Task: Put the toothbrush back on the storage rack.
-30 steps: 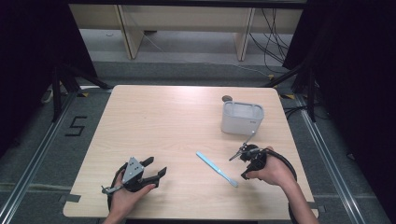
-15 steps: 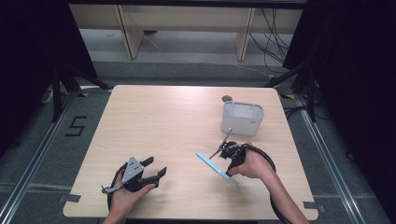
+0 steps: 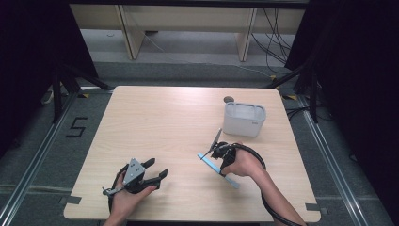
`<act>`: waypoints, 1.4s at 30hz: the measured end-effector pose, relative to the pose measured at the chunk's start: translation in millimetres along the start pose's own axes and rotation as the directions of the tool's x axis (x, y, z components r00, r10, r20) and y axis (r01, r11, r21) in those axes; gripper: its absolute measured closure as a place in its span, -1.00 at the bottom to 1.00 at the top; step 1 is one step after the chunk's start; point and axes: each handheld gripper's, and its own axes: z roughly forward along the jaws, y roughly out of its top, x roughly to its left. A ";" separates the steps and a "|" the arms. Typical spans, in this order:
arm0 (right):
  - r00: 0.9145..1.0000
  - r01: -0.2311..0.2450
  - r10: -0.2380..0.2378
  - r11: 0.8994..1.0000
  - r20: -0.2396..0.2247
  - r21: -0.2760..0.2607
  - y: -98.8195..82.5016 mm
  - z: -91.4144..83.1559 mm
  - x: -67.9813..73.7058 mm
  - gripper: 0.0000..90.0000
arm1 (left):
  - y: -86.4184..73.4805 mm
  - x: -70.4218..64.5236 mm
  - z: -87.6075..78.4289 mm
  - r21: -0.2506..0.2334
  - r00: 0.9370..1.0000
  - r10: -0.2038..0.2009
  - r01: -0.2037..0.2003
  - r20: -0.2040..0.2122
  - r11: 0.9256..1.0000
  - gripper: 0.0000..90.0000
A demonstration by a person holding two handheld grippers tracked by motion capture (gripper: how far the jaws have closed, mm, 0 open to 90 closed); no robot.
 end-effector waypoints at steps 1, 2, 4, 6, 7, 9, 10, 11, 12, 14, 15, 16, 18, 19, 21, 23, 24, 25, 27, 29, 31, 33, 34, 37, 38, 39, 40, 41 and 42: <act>1.000 -0.002 0.002 1.000 0.003 0.002 2.0 0.1 0.5 0.53 | 0.0 -0.1 0.0 0.000 1.000 0.000 0.000 0.000 1.000 -0.28; 1.000 0.013 -0.013 1.000 0.003 0.000 4.4 1.2 -0.1 0.54 | 0.0 -0.1 0.0 0.000 1.000 0.001 -0.001 0.000 1.000 -0.28; 1.000 0.001 -0.002 1.000 0.005 0.006 8.1 2.0 1.4 0.54 | 0.0 -0.2 0.0 0.001 1.000 0.001 -0.001 0.001 1.000 -0.28; 1.000 -0.003 0.003 1.000 0.003 0.014 11.4 2.6 2.7 0.55 | 0.0 -0.1 0.0 0.000 1.000 0.002 -0.002 0.002 1.000 -0.28; 1.000 0.020 -0.020 1.000 -0.001 0.010 13.0 5.3 1.8 0.56 | 0.0 -0.1 0.0 0.000 1.000 0.001 -0.001 0.002 1.000 -0.28; 1.000 0.016 -0.016 1.000 -0.001 0.018 14.1 5.9 2.9 0.56 | -0.1 -0.2 0.0 -0.001 1.000 0.001 -0.001 0.002 1.000 -0.28; 1.000 0.003 -0.003 1.000 -0.003 0.029 15.8 6.5 4.3 0.58 | -0.1 -0.2 0.0 -0.001 1.000 0.001 -0.001 0.002 1.000 -0.28; 1.000 0.003 -0.003 1.000 -0.003 0.029 15.8 6.5 4.3 0.58 | -0.1 -0.3 0.0 -0.001 1.000 0.000 0.000 0.002 1.000 -0.28; 1.000 -0.003 0.003 0.999 -0.006 0.036 16.6 7.0 4.7 0.59 | -0.1 -0.4 0.1 -0.003 1.000 0.001 -0.001 0.003 1.000 -0.28; 1.000 0.006 -0.006 0.999 0.003 0.039 17.5 9.8 4.3 0.60 | 0.0 -0.2 0.1 -0.001 1.000 0.004 -0.004 0.004 1.000 -0.28; 1.000 0.006 -0.006 0.999 0.003 0.039 17.5 9.8 4.3 0.60 | 0.0 -0.2 0.1 -0.001 1.000 0.004 -0.004 0.004 1.000 -0.28; 1.000 0.002 -0.003 0.999 0.006 0.044 18.2 11.0 4.7 0.61 | 0.0 -0.3 0.2 -0.002 1.000 0.003 -0.003 0.004 1.000 -0.28; 1.000 0.004 -0.004 0.999 0.008 0.042 18.2 11.6 4.6 0.62 | 0.0 -0.2 0.1 -0.001 1.000 0.004 -0.004 0.004 1.000 -0.28; 1.000 0.002 -0.003 0.999 0.013 0.044 18.6 12.0 5.1 0.63 | 0.0 -0.3 0.2 -0.001 1.000 0.003 -0.003 0.004 1.000 -0.28; 1.000 0.008 -0.008 0.999 0.020 0.050 19.3 12.1 5.5 0.66 | 0.0 -0.2 0.2 0.000 1.000 0.004 -0.004 0.004 1.000 -0.28; 1.000 -0.007 0.006 0.999 0.023 0.053 19.4 12.4 6.7 0.70 | -0.1 -0.4 0.3 -0.002 1.000 0.004 -0.004 0.004 1.000 -0.28; 1.000 -0.007 0.005 0.998 0.025 0.056 19.5 12.5 6.9 0.72 | -0.1 -0.4 0.3 -0.002 1.000 0.004 -0.004 0.004 1.000 -0.28; 0.999 -0.014 0.012 0.998 0.034 0.065 19.8 11.8 7.7 0.74 | -0.1 -0.5 0.4 -0.003 1.000 0.004 -0.004 0.004 1.000 -0.28; 0.999 0.027 -0.029 0.998 0.043 0.061 19.9 12.3 7.7 0.76 | -0.2 -0.5 0.2 -0.006 1.000 0.006 -0.005 0.006 1.000 -0.29; 0.998 0.030 -0.033 0.998 0.044 0.061 19.8 12.3 7.9 0.76 | -0.6 0.0 0.5 -0.018 1.000 0.003 -0.003 0.014 1.000 -0.29; 0.998 0.051 -0.053 0.997 0.036 0.053 18.8 12.3 6.6 0.76 | -0.3 0.2 -0.8 -0.009 1.000 0.001 -0.001 0.013 1.000 -0.29; 0.997 0.071 -0.072 0.997 0.018 0.034 15.7 11.9 3.9 0.77 | -0.2 0.6 -0.5 -0.008 1.000 0.000 0.000 0.020 1.000 -0.29; 0.997 0.071 -0.072 0.997 0.015 0.034 14.3 11.6 3.4 0.77 | -0.2 0.4 -0.4 -0.006 1.000 0.003 -0.003 0.022 1.000 -0.29; 0.997 0.079 -0.080 0.996 0.017 0.034 9.4 9.3 0.4 0.77 | -0.4 -0.3 1.2 -0.022 0.999 0.021 -0.020 0.038 1.000 -0.28; 0.997 0.079 -0.080 0.996 0.017 0.034 9.4 9.3 0.4 0.77 | -0.4 -0.3 1.2 -0.022 0.999 0.021 -0.020 0.038 1.000 -0.28; 0.997 0.076 -0.076 0.997 0.017 0.029 7.5 7.6 -0.1 0.77 | -0.2 -0.7 1.3 -0.020 0.999 0.033 -0.032 0.042 0.999 -0.28; 0.997 0.076 -0.077 0.997 0.014 0.024 5.7 5.5 -0.6 0.77 | 0.1 -1.4 1.7 -0.020 0.998 0.037 -0.036 0.047 0.999 -0.28; 0.997 0.078 -0.079 0.997 0.012 0.021 3.9 3.0 -1.0 0.77 | 0.9 -2.0 1.3 -0.013 0.998 0.041 -0.040 0.053 0.999 -0.28; 0.997 0.081 -0.081 0.997 0.016 0.012 0.2 -1.5 -0.8 0.77 | 3.2 -4.6 0.4 -0.009 0.997 0.049 -0.049 0.063 0.999 -0.28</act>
